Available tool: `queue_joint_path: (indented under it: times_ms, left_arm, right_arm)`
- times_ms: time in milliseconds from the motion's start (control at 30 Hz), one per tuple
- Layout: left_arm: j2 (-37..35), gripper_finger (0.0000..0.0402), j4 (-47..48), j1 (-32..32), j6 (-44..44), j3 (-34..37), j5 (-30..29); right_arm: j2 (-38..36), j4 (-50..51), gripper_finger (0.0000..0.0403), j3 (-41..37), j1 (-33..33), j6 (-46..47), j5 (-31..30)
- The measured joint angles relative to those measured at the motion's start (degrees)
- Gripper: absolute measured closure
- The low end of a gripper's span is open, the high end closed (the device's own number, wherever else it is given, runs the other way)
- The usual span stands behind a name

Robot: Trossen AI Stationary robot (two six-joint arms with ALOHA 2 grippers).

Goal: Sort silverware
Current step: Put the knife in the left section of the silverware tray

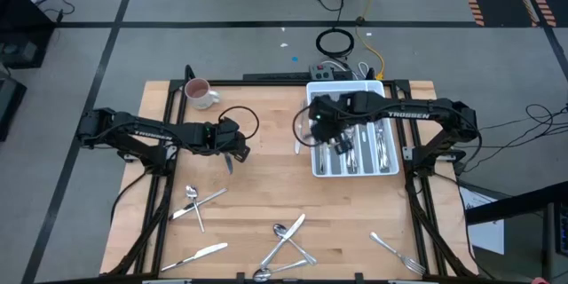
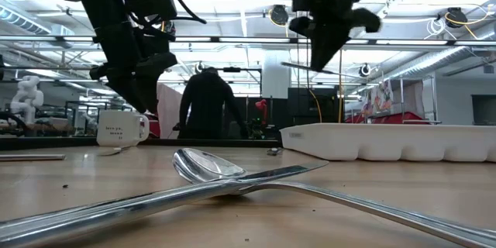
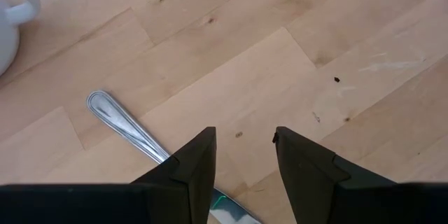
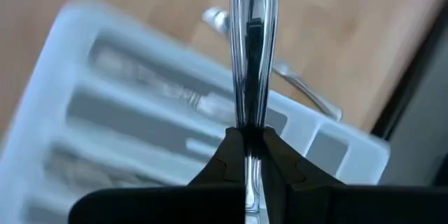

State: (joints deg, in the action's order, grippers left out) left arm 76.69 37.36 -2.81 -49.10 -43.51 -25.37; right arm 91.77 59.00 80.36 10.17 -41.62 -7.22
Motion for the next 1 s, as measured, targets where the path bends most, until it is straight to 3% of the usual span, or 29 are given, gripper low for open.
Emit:
queue_joint_path:
  times_ms: [167, 433, 567, 1000]
  left_arm:
    - [0.00, 0.0246, 0.00, 0.00, -0.17, 0.00, -0.28]
    - [0.00, 0.0246, -0.92, 0.00, -1.74, 0.00, -0.76]
    - [0.00, 0.0246, -1.05, 0.00, -3.24, 0.00, -0.99]
    - [0.00, 0.0246, -0.85, 0.00, -4.68, 0.00, -1.16]
  right_arm:
    - [0.04, 2.67, 0.0403, 0.00, -0.48, -16.07, 0.04]
    - [0.61, 5.27, 0.0403, 0.02, -0.50, -25.35, 0.04]
    - [3.53, 6.83, 0.0403, 0.07, -0.50, -26.53, 0.02]
    - [12.03, 5.36, 0.0403, 0.04, -1.02, -43.53, -3.82]
